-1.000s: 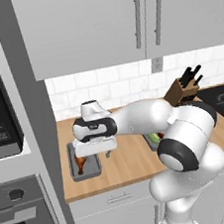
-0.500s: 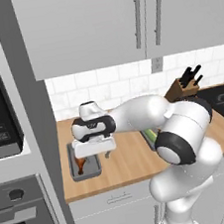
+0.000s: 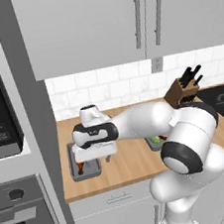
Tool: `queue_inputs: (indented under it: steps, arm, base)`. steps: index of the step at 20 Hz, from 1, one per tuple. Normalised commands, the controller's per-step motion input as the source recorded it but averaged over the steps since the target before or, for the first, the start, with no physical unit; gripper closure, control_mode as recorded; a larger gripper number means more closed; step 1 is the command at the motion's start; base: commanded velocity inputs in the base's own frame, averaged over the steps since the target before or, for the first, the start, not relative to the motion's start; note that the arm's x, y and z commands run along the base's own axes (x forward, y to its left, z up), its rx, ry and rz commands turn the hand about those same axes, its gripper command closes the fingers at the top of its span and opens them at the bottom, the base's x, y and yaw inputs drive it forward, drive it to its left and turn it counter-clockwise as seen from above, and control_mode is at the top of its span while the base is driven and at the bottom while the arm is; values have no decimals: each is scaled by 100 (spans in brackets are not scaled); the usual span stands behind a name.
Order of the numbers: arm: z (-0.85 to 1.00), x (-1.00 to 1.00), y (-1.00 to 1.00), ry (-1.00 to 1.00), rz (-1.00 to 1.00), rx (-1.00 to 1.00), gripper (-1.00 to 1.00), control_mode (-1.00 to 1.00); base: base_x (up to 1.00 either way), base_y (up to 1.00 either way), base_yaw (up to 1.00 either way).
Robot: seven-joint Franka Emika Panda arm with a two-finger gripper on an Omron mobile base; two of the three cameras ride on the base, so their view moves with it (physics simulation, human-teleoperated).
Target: Take the meat container that has the chicken drumstick and place it on the second highest rack of the freezer. Then take the vegetable container that has the corn and bell pepper and place it on the highest rack of the freezer.
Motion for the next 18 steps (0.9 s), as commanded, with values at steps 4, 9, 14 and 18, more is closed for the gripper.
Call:
queue_inputs:
  steps: [4, 9, 14, 18]
  arm:
    - [-20, 2, 7, 0, 0, 0, -100, -100]
    - [-35, 0, 0, 0, 0, 0, -100, -100]
    - [-37, 0, 0, 0, 0, 0, -100, -100]
    - [-18, 0, 0, 0, 0, 0, -100, -100]
  base:
    - [0, 0, 0]
    - [0, 0, 0]
    - [0, 0, 0]
    - [0, 0, 0]
